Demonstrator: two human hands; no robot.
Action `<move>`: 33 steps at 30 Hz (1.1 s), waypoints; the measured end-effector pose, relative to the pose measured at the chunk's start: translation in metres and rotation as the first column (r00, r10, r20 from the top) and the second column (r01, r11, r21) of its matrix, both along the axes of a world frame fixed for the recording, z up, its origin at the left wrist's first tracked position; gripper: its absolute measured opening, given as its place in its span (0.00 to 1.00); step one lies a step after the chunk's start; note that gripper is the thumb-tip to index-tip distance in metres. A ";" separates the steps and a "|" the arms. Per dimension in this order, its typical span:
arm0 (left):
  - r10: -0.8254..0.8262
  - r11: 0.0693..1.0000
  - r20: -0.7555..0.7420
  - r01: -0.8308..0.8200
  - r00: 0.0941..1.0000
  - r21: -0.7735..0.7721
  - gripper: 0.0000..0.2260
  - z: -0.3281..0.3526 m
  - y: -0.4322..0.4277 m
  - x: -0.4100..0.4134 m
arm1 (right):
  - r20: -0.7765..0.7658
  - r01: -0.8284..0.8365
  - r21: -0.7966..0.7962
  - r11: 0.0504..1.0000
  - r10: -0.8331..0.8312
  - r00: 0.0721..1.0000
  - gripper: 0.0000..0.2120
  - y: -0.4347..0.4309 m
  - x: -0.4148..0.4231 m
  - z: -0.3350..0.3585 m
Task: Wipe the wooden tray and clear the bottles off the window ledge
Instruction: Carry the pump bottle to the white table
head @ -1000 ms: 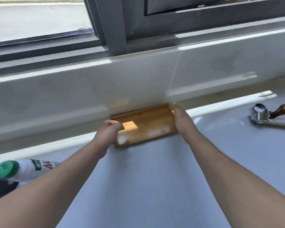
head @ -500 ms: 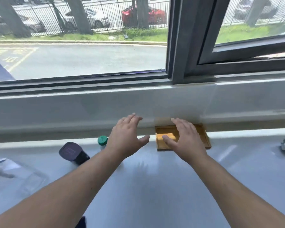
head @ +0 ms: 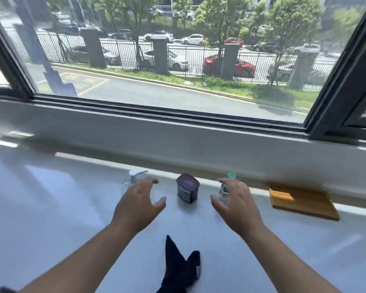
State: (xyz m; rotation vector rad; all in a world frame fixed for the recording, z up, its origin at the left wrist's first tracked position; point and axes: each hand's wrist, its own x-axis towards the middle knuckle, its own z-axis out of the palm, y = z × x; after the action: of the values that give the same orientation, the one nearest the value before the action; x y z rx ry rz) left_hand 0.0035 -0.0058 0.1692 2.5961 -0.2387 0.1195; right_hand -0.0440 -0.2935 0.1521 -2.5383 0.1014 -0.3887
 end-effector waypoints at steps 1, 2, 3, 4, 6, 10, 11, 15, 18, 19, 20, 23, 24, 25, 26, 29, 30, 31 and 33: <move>0.018 1.000 0.004 -0.018 1.000 0.008 0.25 -0.001 0.027 -0.004 | -0.009 -0.018 0.008 1.000 0.018 1.000 0.24 0.024 0.000 0.000; 0.040 0.999 0.004 -0.040 0.999 0.014 0.26 -0.001 0.053 -0.008 | -0.011 -0.040 0.017 0.999 0.040 0.999 0.24 0.048 0.001 -0.001; 0.066 0.998 -0.001 -0.066 0.998 0.015 0.27 -0.001 0.077 -0.011 | -0.011 -0.059 0.025 0.998 0.059 0.998 0.24 0.070 0.003 0.000; 0.096 0.995 -0.008 -0.096 0.995 0.013 0.28 0.000 0.098 -0.013 | -0.013 -0.075 0.034 0.997 0.076 0.997 0.24 0.091 0.004 0.001; 0.145 0.989 -0.025 -0.145 0.989 0.010 0.32 0.000 0.130 -0.013 | -0.028 -0.103 0.039 0.994 0.104 0.994 0.26 0.126 0.007 0.004; 0.163 0.987 -0.060 -0.161 0.985 0.027 0.38 -0.001 0.156 0.001 | -0.035 -0.130 0.005 0.991 0.131 0.991 0.27 0.156 0.021 0.004; 0.158 0.987 -0.064 -0.156 0.985 0.028 0.39 -0.002 0.157 0.005 | -0.039 -0.119 0.002 0.993 0.119 0.992 0.27 0.158 0.026 0.002; 0.145 0.989 -0.092 -0.146 0.985 0.004 0.42 -0.019 0.150 0.023 | -0.088 -0.054 0.062 0.997 0.059 0.994 0.27 0.163 0.053 -0.013; 0.127 0.992 -0.138 -0.127 0.982 0.011 0.45 -0.036 0.139 0.043 | -0.149 -0.028 0.108 0.994 0.044 0.988 0.28 0.169 0.080 -0.037; 0.124 0.992 -0.157 -0.122 0.980 0.021 0.46 -0.043 0.135 0.052 | -0.176 -0.016 0.122 0.992 0.037 0.984 0.29 0.171 0.091 -0.047; 0.124 0.992 -0.183 -0.122 0.975 0.025 0.47 -0.049 0.131 0.061 | -0.211 -0.005 0.139 0.990 0.035 0.977 0.29 0.173 0.102 -0.058; 0.130 0.991 -0.268 -0.135 0.955 -0.001 0.50 -0.070 0.119 0.089 | -0.371 0.029 0.230 0.973 0.060 0.927 0.31 0.181 0.134 -0.093; 0.131 0.990 -0.290 -0.138 0.948 -0.005 0.51 -0.078 0.115 0.100 | -0.436 0.048 0.268 0.962 0.076 0.897 0.33 0.184 0.146 -0.105; 0.132 0.990 -0.310 -0.140 0.942 -0.003 0.52 -0.086 0.111 0.111 | -0.502 0.079 0.310 0.947 0.093 0.860 0.34 0.187 0.158 -0.117; 0.132 0.990 -0.328 -0.139 0.935 0.001 0.53 -0.094 0.108 0.122 | -0.565 0.123 0.356 0.926 0.108 0.818 0.36 0.190 0.169 -0.129; 0.112 0.992 -0.370 -0.122 0.922 -0.005 0.55 -0.119 0.099 0.145 | -0.684 0.260 0.497 0.828 0.189 0.705 0.38 0.201 0.190 -0.162; 0.095 0.993 -0.376 -0.115 0.922 -0.031 0.55 -0.125 0.096 0.149 | -0.693 0.290 0.535 0.793 0.217 0.687 0.37 0.205 0.193 -0.172; 0.081 0.992 -0.375 -0.111 0.924 -0.060 0.56 -0.129 0.093 0.151 | -0.692 0.310 0.566 0.764 0.236 0.682 0.34 0.209 0.195 -0.179; 0.069 0.991 -0.363 -0.107 0.929 -0.085 0.56 -0.130 0.091 0.152 | -0.684 0.349 0.608 0.713 0.248 0.686 0.30 0.215 0.193 -0.185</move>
State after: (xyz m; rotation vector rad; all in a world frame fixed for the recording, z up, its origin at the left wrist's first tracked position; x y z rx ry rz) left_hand 0.1554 0.0855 0.0391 2.4679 0.0184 -0.3041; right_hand 0.1491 -0.0782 -0.0328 -1.7404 0.5303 0.6065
